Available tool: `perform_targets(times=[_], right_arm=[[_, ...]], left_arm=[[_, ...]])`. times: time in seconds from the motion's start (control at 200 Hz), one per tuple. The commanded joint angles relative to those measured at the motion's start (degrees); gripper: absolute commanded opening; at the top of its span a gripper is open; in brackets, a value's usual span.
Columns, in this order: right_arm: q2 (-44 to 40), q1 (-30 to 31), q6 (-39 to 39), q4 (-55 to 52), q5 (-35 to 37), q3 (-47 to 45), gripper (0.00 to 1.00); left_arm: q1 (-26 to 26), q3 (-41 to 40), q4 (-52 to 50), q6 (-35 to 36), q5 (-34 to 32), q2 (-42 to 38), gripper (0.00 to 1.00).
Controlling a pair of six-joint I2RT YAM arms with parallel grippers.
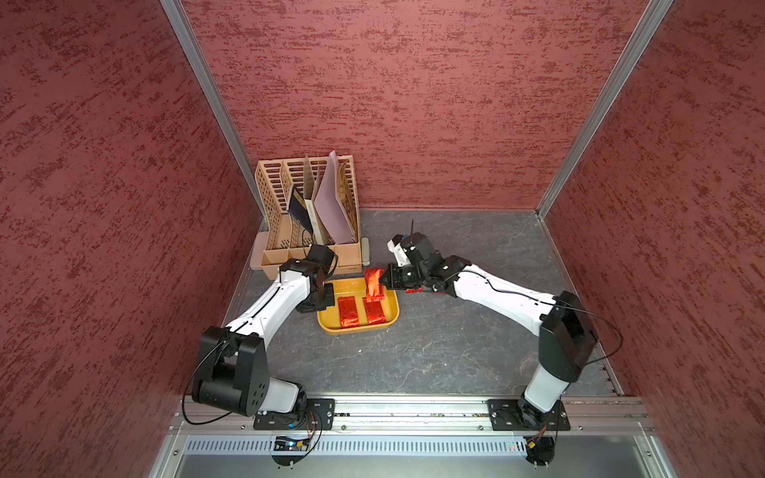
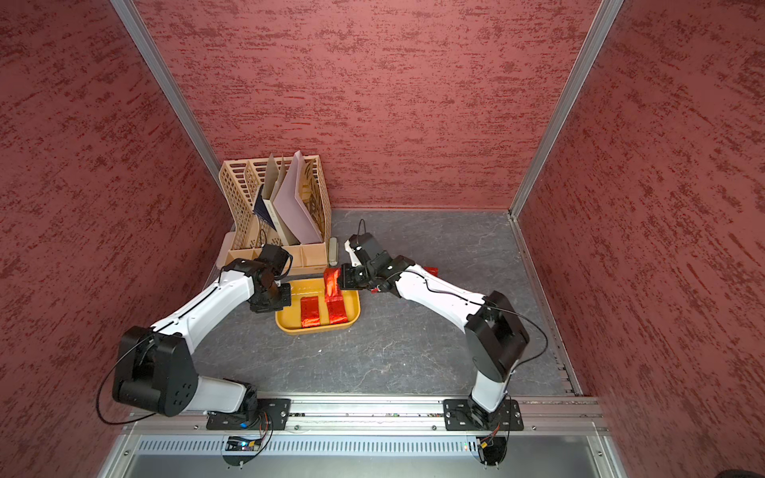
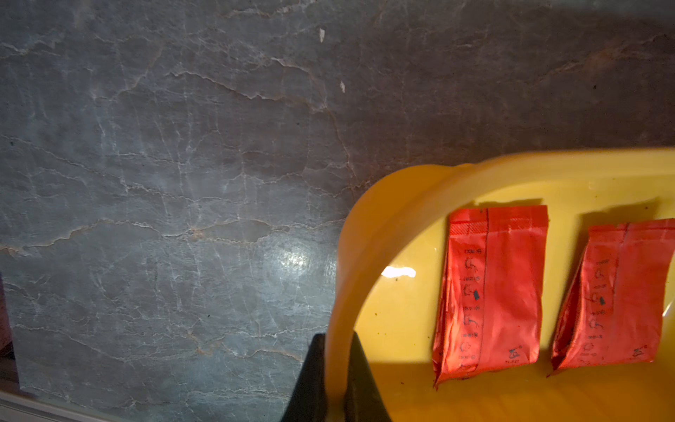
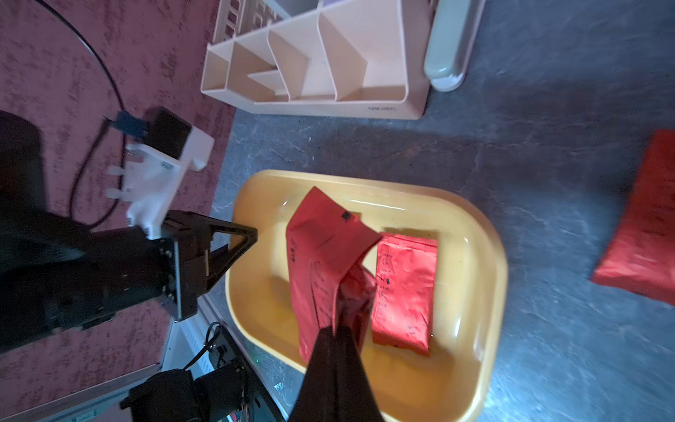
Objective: Take the tea bags out of the storage box
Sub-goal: Pick up the tea bag from the storage box, then place the tea bag at the center of the board.
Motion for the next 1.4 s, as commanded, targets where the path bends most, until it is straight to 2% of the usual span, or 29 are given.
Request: perform_targets(times=[0.0, 0.19, 0.296, 0.406, 0.651, 0.937, 1.187, 1.397], right_arm=[[-5.19, -4.06, 2.19, 1.89, -1.73, -5.55, 0.0], [-12.29, -9.92, 5.08, 7.67, -4.98, -20.26, 0.0], [-12.41, -10.46, 6.48, 12.37, -5.49, -27.57, 0.0], [-8.84, -10.5, 7.88, 18.28, -7.81, -32.68, 0.0], [-1.99, -10.7, 7.08, 22.62, -9.43, -33.59, 0.0], [-1.1, -11.82, 6.21, 23.27, -11.41, -33.72, 0.0], [-2.84, -12.15, 2.65, 15.09, -8.36, -32.08, 0.0], [-1.97, -12.65, 2.4, 14.47, -9.4, -31.84, 0.0]], left_arm=[[0.11, -0.01, 0.2, -0.18, -1.07, -1.04, 0.0], [0.12, 0.79, -1.41, -0.42, -2.3, -2.02, 0.0], [0.08, 1.34, -2.32, -0.66, -2.54, -2.48, 0.0], [-0.23, 1.96, -2.81, -0.72, -4.11, -2.59, 0.0], [-0.32, 2.65, -1.77, -0.18, -4.04, 0.21, 0.0], [-0.32, 1.02, -0.21, 0.03, -3.75, -1.54, 0.0], [-0.23, 0.61, 0.06, 0.09, -3.68, -2.78, 0.0], [-0.16, 0.7, 0.05, -0.02, -3.77, -2.66, 0.0]])
